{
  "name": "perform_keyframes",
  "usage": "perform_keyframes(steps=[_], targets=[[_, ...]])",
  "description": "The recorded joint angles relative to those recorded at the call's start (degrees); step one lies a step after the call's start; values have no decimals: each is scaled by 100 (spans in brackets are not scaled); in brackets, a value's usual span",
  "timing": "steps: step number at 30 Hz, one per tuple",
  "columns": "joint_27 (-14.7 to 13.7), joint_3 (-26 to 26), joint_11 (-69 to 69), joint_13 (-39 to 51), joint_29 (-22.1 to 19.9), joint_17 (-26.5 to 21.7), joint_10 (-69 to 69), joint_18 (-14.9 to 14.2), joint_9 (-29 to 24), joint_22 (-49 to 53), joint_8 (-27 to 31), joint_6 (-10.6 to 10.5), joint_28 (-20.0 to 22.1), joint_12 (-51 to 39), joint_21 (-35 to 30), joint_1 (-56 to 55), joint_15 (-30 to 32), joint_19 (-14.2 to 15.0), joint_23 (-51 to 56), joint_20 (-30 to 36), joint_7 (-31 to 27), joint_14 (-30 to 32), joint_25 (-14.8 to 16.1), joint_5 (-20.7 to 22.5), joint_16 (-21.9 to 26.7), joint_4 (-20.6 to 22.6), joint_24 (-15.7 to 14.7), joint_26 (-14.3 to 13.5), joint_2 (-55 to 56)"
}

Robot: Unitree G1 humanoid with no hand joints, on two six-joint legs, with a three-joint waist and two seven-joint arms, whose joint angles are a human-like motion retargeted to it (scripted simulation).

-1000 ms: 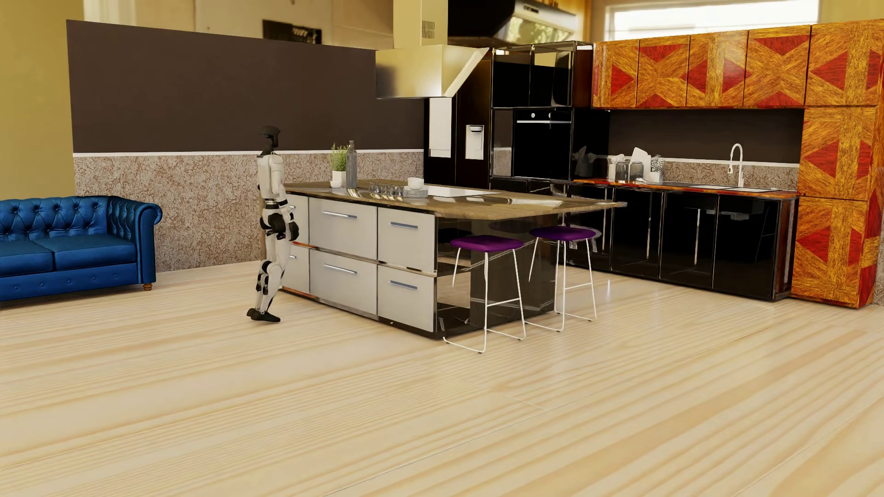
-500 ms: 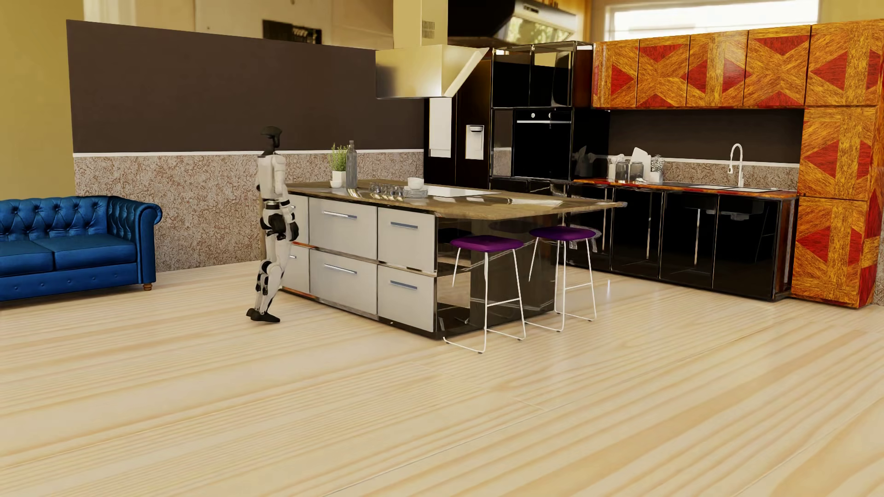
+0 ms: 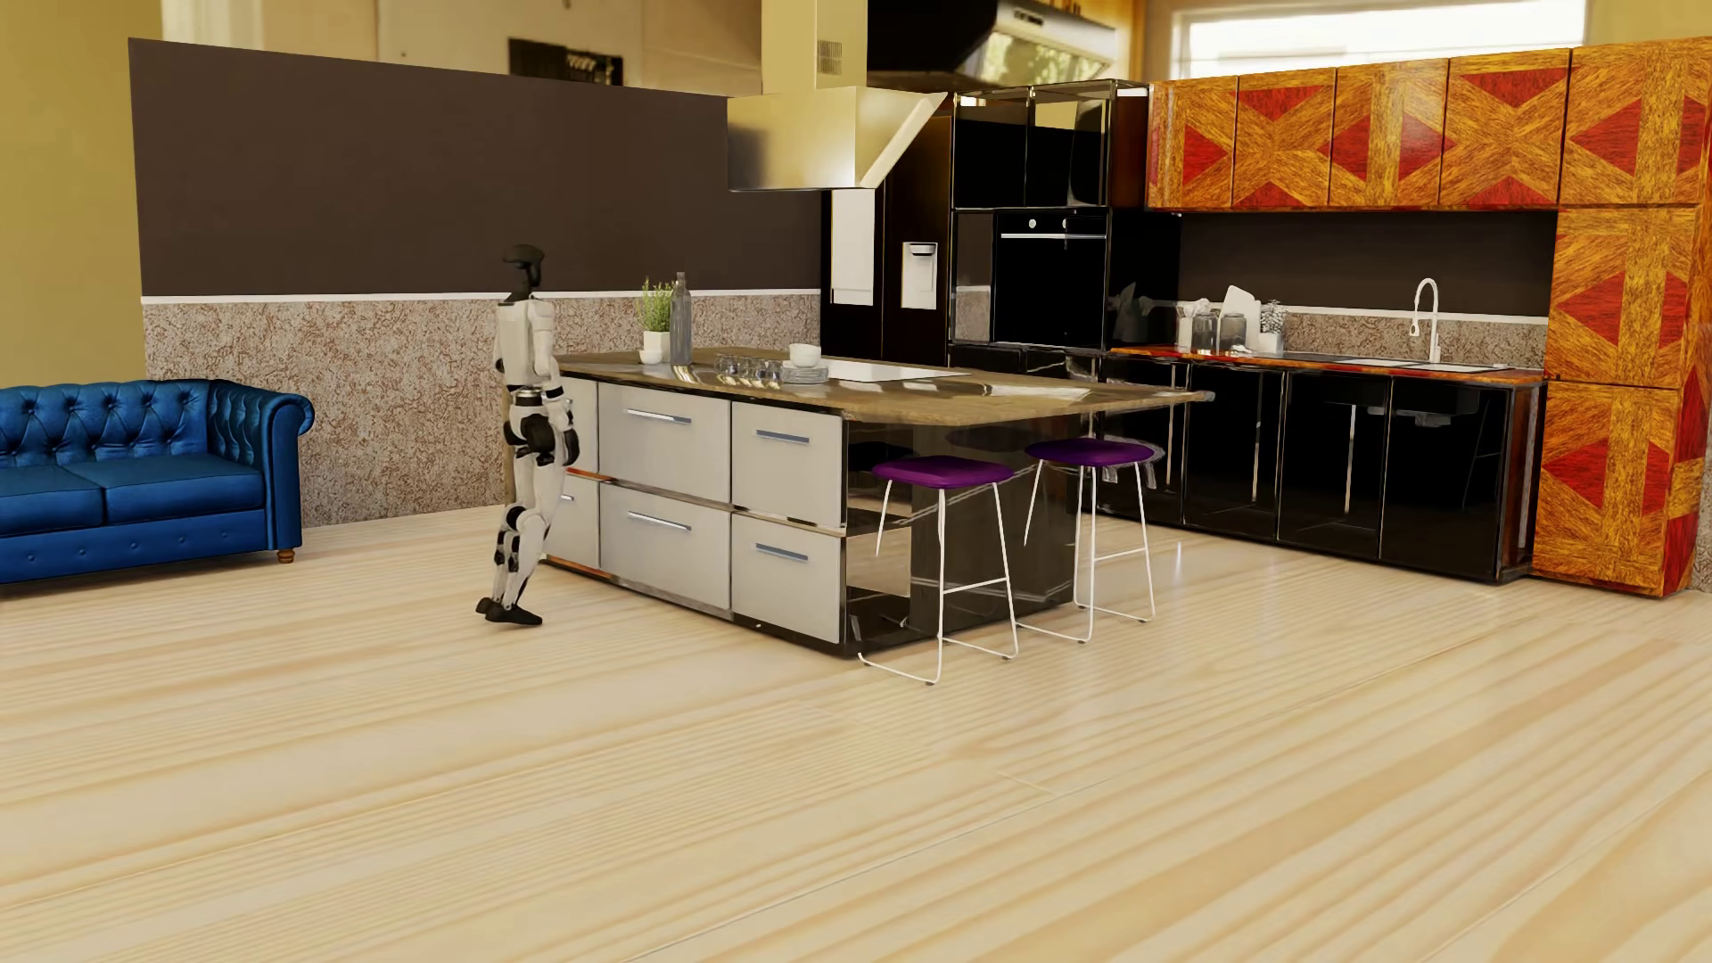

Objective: Go to corner

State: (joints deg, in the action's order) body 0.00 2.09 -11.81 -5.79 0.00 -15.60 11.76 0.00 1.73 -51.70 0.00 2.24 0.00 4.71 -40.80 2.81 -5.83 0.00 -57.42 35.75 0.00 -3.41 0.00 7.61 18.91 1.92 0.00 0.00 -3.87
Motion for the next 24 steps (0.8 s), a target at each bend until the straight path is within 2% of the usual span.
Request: perform_keyframes(steps=[8, 9, 13, 16, 20, 24], targets=[[0, 53, -83, -17, 0, -7, 19, 0, 37, 8, 0, -39, 0, -7, 53, -28, -56, 0, 16, 67, 0, 10, 0, 22, 6, -16, 0, 0, 55], [0, 69, -100, -6, 0, -42, 24, 0, 44, -13, 0, -45, 0, -17, -107, -43, -66, 0, 69, 81, 0, 17, 0, 23, 8, -23, 0, 0, 78], [0, 173, -83, -85, 0, -20, 25, 0, 28, 17, 0, -69, 0, 2, 58, -56, -67, 0, 90, 23, 0, 43, 0, 21, 46, -33, 0, 0, 84], [0, 346, -133, -168, 0, -27, 18, 0, 0, -13, 0, -10, 0, -102, -13, -71, -92, 0, 180, 61, 0, 54, 0, 36, 96, -33, 0, 0, 129], [0, 688, -141, -208, 0, 9, 12, 0, -48, -91, 0, 182, 0, -333, -375, -97, -93, 0, 223, 161, 0, 47, 0, 3, 209, -19, 0, 0, 163], [0, 871, -87, -281, 0, 26, 37, 0, -152, -131, 0, 301, 0, -452, -387, -72, -70, 0, 330, 48, 0, -3, 0, 4, 235, 3, 0, 0, 66]])
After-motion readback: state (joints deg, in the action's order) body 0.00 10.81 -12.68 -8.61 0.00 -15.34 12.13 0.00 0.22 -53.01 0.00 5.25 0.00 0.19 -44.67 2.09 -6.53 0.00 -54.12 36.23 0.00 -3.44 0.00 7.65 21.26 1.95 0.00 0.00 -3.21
